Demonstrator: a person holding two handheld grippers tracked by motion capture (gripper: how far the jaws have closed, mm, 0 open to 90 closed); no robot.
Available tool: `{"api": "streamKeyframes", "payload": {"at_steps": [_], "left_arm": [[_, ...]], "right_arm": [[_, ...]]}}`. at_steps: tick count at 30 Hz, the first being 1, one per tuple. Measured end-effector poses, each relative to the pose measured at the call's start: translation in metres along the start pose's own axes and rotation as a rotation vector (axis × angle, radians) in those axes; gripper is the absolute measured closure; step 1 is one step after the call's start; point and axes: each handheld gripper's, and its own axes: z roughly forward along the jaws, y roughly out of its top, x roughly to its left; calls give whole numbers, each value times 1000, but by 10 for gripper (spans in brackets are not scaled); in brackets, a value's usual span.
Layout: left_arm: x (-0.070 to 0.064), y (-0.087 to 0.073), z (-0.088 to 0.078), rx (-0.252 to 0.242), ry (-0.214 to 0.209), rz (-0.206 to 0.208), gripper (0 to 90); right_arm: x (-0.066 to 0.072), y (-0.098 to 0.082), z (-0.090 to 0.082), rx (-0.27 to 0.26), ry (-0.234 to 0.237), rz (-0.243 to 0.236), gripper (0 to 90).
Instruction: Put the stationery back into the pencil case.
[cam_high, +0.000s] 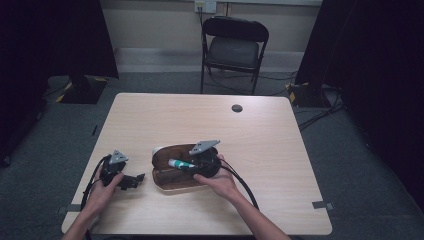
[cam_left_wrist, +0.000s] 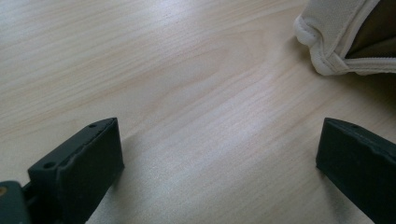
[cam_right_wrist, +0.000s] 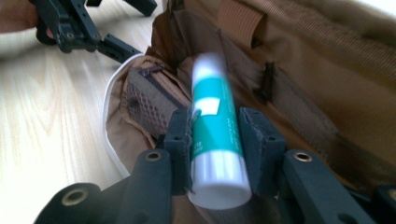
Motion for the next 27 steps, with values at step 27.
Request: {"api": "streamKeyframes", "payload": {"at_steps": [27], "left_arm": [[0,0,0,-4,0,-4,1]], "right_arm": [[-19,-10,-29,-38,-84,83,602]]}}
